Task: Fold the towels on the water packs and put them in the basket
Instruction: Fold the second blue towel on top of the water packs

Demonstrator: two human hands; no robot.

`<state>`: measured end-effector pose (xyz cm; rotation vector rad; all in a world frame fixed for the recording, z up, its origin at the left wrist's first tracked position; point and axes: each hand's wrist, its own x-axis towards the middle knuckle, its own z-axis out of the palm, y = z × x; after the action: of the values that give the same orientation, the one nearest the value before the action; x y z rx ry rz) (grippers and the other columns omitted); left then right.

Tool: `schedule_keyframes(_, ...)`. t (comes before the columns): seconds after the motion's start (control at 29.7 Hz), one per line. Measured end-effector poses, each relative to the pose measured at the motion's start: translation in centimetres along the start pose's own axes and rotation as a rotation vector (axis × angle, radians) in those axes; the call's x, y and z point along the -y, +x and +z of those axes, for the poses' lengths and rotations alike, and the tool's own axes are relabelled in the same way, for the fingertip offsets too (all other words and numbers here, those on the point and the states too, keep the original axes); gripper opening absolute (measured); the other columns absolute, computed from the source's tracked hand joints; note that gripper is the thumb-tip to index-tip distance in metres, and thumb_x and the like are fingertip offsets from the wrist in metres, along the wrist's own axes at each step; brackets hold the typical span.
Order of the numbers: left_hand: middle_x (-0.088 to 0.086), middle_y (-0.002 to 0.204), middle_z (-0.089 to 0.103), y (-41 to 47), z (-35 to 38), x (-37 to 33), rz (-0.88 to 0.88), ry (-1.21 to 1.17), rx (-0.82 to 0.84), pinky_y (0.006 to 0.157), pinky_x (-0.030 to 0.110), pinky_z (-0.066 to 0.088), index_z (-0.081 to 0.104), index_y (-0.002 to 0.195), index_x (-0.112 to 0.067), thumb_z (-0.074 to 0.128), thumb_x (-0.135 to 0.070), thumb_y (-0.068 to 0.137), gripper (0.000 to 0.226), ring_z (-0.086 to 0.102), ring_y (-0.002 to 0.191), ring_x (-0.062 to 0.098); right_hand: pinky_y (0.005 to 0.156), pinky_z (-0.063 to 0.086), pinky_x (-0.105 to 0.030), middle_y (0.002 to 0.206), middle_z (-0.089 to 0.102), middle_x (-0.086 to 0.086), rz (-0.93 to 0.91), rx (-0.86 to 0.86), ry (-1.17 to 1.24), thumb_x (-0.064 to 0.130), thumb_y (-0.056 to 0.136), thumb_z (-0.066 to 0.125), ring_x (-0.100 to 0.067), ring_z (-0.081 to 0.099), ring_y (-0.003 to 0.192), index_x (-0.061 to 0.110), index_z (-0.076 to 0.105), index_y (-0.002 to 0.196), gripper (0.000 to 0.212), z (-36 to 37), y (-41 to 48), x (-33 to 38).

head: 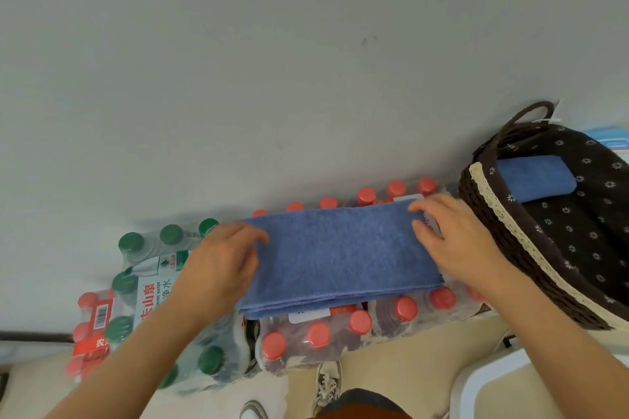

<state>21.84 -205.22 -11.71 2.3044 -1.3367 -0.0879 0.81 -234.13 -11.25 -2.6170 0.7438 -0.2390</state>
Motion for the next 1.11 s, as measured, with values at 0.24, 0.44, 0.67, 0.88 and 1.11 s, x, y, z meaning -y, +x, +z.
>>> schedule_keyframes(0.24, 0.003, 0.098, 0.064, 4.4, 1.7, 1.9, -0.173, 0.198, 0.167, 0.073, 0.04, 0.047, 0.052, 0.105, -0.016, 0.045, -0.027, 0.086, 0.023, 0.054, 0.095, 0.03, 0.098, 0.038, -0.036, 0.12, 0.053, -0.001, 0.039, 0.363, -0.096, 0.024, 0.092, 0.056, -0.023, 0.044, 0.118, 0.022, 0.054, 0.128, 0.036, 0.4, 6.1, -0.8)
schedule_keyframes(0.44, 0.001, 0.095, 0.064, 4.3, 1.2, 2.7, -0.278, 0.201, 0.243, 0.076, 0.038, 0.045, 0.056, 0.114, -0.024, 0.06, -0.025, 0.083, 0.031, 0.056, 0.092, 0.026, 0.08, 0.044, -0.031, 0.11, 0.058, -0.002, 0.098, 0.304, -0.096, 0.02, 0.091, 0.058, -0.019, 0.055, 0.098, 0.02, 0.066, 0.108, 0.019, 0.4, 6.5, -1.2)
schedule_keyframes(0.67, 0.004, 0.086, 0.066, 3.5, 1.0, 1.8, -0.288, 0.147, 0.174, 0.067, 0.033, 0.039, 0.062, 0.094, -0.015, 0.063, -0.02, 0.083, 0.012, 0.057, 0.084, 0.028, 0.07, 0.048, -0.04, 0.101, 0.054, -0.01, 0.05, 0.101, -0.157, 0.011, 0.091, 0.055, -0.03, 0.056, 0.088, 0.013, 0.066, 0.104, 0.017, 1.8, 5.9, -1.3)
schedule_keyframes(0.88, -0.005, 0.066, 0.054, 2.6, 0.2, 0.1, -0.517, -0.16, 0.015, 0.05, 0.015, 0.032, 0.045, 0.089, -0.018, 0.066, -0.02, 0.083, 0.022, 0.049, 0.058, 0.006, 0.07, 0.051, -0.046, 0.1, 0.054, -0.018, -0.005, -0.131, -0.278, 0.016, 0.079, 0.072, -0.039, 0.053, 0.091, 0.005, 0.061, 0.112, 0.036, 1.4, 4.3, 1.7)
schedule_keyframes(1.11, 0.004, 0.084, 0.054, 1.2, 0.1, 0.1, -0.629, -0.602, -0.033, 0.064, 0.032, 0.047, 0.039, 0.094, -0.036, 0.067, -0.022, 0.073, 0.037, 0.054, 0.068, 0.019, 0.103, 0.042, -0.045, 0.145, 0.046, -0.012, -0.296, 0.148, -0.229, 0.059, 0.093, 0.028, -0.028, 0.042, 0.135, 0.011, 0.045, 0.14, 0.069, 7.1, -2.4, 12.2)
